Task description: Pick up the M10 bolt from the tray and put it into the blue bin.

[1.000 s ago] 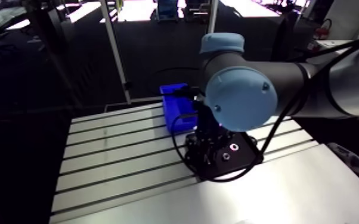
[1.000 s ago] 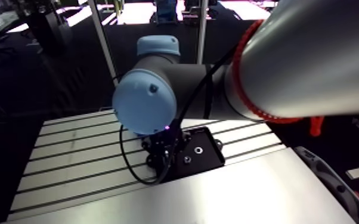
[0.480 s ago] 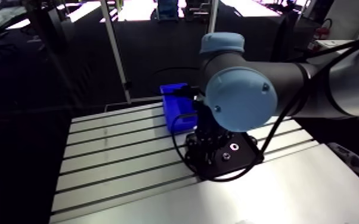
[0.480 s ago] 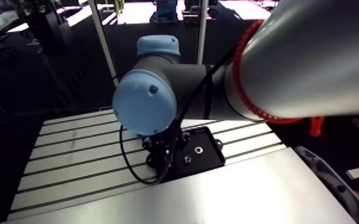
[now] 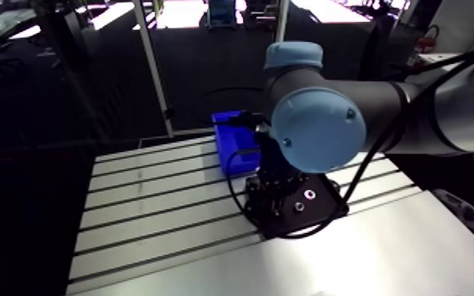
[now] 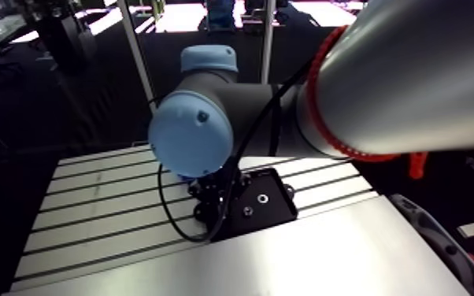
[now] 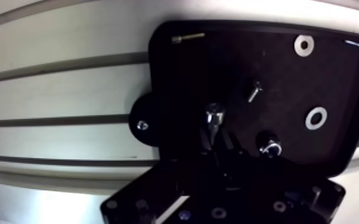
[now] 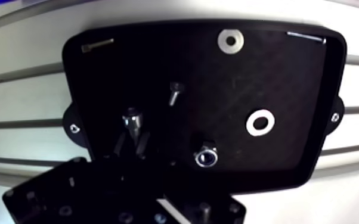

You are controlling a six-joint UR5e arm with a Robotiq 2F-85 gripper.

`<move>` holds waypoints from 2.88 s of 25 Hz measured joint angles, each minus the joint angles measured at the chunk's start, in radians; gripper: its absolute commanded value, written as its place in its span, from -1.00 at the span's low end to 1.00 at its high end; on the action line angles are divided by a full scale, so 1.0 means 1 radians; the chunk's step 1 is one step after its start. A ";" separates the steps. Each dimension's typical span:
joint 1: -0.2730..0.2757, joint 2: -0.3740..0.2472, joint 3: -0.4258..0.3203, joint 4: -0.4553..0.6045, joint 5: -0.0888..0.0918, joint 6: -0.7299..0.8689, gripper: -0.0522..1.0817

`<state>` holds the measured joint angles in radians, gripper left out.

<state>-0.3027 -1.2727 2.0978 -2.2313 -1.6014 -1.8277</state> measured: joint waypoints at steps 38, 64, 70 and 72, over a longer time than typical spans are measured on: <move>0.017 -0.188 -0.384 0.526 -0.040 -0.625 0.92; 0.041 0.003 -0.518 0.362 -0.001 -1.536 0.89; 0.062 0.052 -0.529 0.312 0.005 -1.534 0.88; 0.066 0.067 -0.534 0.297 0.005 -1.528 0.88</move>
<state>-0.2363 -1.2060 1.5637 -1.9342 -1.5960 -3.3561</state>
